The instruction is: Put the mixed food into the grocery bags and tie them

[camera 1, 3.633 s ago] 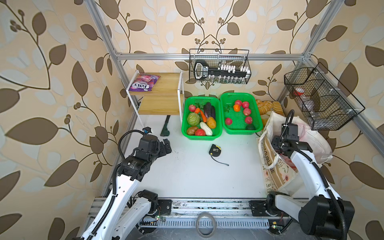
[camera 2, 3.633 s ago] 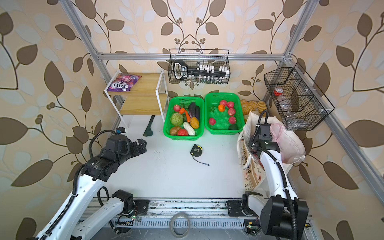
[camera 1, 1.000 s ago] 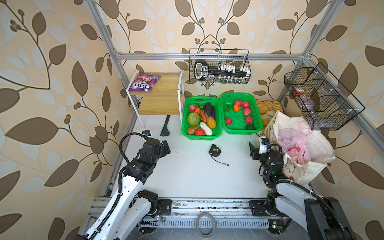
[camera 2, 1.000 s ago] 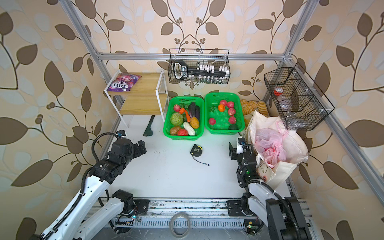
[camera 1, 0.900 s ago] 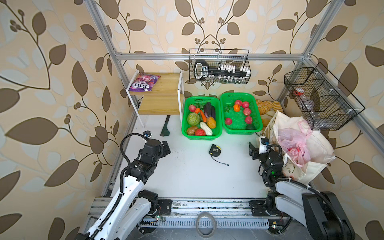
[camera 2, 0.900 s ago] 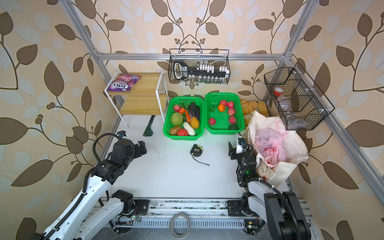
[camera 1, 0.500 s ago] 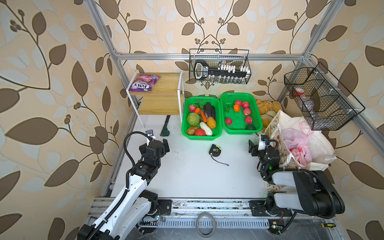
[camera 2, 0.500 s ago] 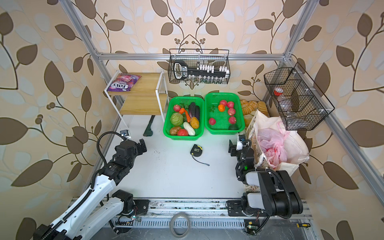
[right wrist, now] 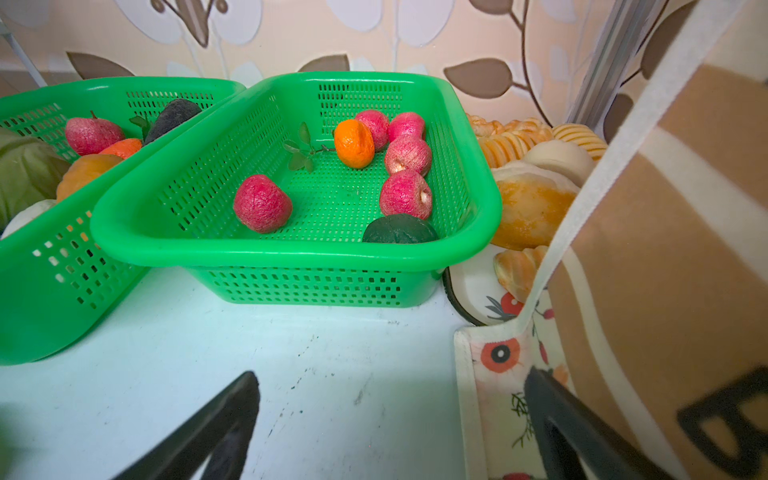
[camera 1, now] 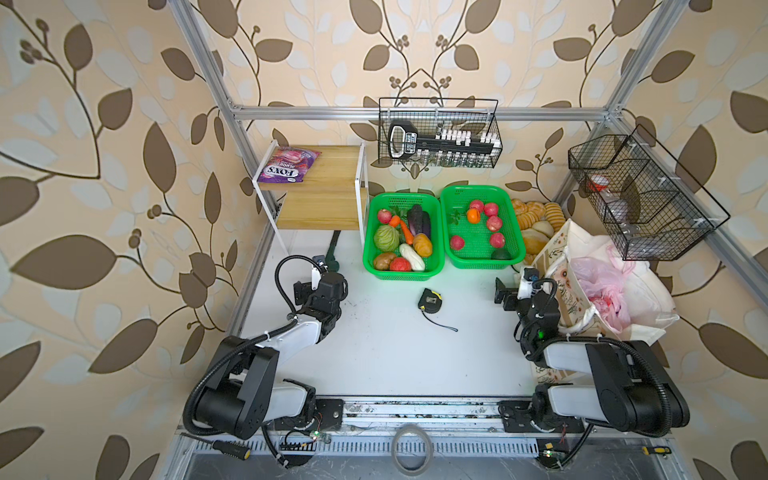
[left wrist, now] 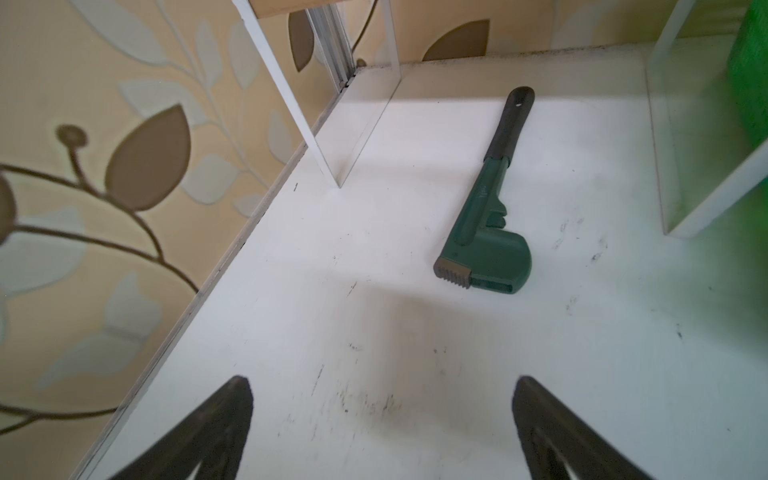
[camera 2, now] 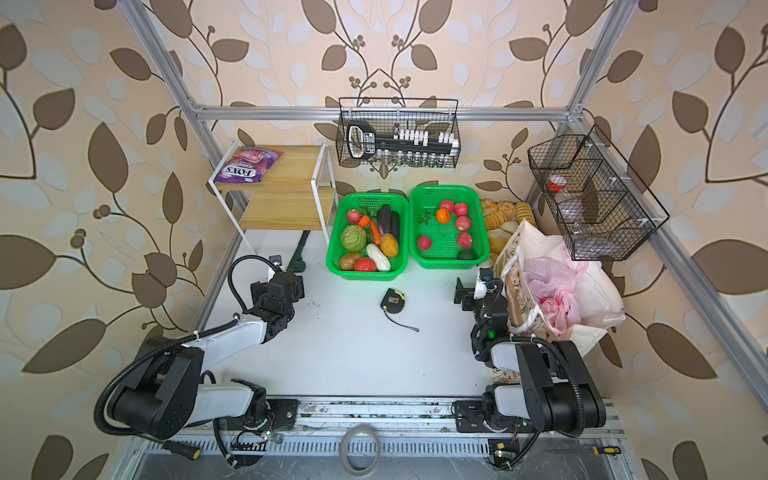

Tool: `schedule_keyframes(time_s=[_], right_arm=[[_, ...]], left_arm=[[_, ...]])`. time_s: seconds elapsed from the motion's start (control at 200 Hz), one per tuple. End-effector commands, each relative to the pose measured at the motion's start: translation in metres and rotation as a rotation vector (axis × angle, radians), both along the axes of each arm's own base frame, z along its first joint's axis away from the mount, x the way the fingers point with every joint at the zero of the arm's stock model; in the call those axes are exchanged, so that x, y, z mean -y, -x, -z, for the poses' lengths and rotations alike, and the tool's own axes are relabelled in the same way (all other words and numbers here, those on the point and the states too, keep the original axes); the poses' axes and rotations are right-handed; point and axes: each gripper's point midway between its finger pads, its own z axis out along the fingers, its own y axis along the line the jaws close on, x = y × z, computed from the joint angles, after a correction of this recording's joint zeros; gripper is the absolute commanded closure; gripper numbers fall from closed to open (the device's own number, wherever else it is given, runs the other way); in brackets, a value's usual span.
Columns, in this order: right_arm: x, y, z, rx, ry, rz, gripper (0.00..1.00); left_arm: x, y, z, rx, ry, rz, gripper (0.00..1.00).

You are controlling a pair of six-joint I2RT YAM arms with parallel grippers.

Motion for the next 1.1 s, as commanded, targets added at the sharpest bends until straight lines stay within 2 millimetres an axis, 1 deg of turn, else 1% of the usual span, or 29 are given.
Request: schedule_keyframes(time_s=[0.0,0.03,0.06,0.105,0.135,0.155,0.17,0.205,0.24,0.315,0.37,0.405,0.42,0.44,0.475,1.095], right_arm=[[0.009,-0.004,-0.008,0.022,0.014,0.046,0.00],[0.009,-0.004,-0.008,0.023,0.014,0.047,0.00],[0.009,-0.004,-0.008,0.023,0.012,0.046,0.00],[0.009,-0.004,-0.008,0.023,0.013,0.046,0.00],[0.009,-0.004,-0.008,0.023,0.012,0.046,0.00],[0.009,-0.004,-0.008,0.024,0.012,0.046,0.00],[0.009,-0.004,-0.008,0.022,0.012,0.046,0.00],[0.009,-0.004,-0.008,0.023,0.014,0.046,0.00],[0.009,-0.004,-0.008,0.023,0.013,0.046,0.00],[0.009,-0.004,-0.008,0.023,0.013,0.047,0.00],[0.009,-0.004,-0.008,0.023,0.013,0.047,0.00],[0.009,-0.004,-0.008,0.022,0.013,0.048,0.00],[0.009,-0.004,-0.008,0.023,0.013,0.048,0.00],[0.009,-0.004,-0.008,0.022,0.012,0.048,0.00],[0.009,-0.004,-0.008,0.023,0.013,0.047,0.00],[0.009,-0.004,-0.008,0.023,0.012,0.047,0.00]], left_arm=[[0.000,-0.019,-0.019,0.128,-0.022,0.041,0.01],[0.003,-0.022,-0.018,0.126,-0.020,0.070,0.01],[0.000,-0.024,-0.019,0.145,-0.014,0.074,0.01],[-0.013,-0.022,-0.014,0.154,0.025,0.024,0.01],[-0.018,-0.020,-0.007,0.167,0.058,0.025,0.01],[-0.020,-0.020,-0.011,0.203,0.072,0.026,0.01],[-0.022,-0.019,-0.003,0.197,0.075,0.023,0.01],[-0.024,-0.017,0.002,0.199,0.097,0.026,0.01],[-0.022,-0.014,0.011,0.183,0.120,0.045,0.01],[-0.023,-0.015,0.007,0.248,0.098,0.054,0.01],[-0.032,-0.015,0.009,0.211,0.103,-0.010,0.01],[-0.036,-0.018,0.012,0.180,0.113,-0.031,0.01],[-0.038,-0.019,0.015,0.155,0.115,-0.044,0.01],[-0.040,-0.022,0.015,0.152,0.127,-0.048,0.01],[-0.044,-0.021,0.015,0.166,0.144,-0.051,0.01],[-0.044,-0.020,0.014,0.164,0.148,-0.053,0.01]])
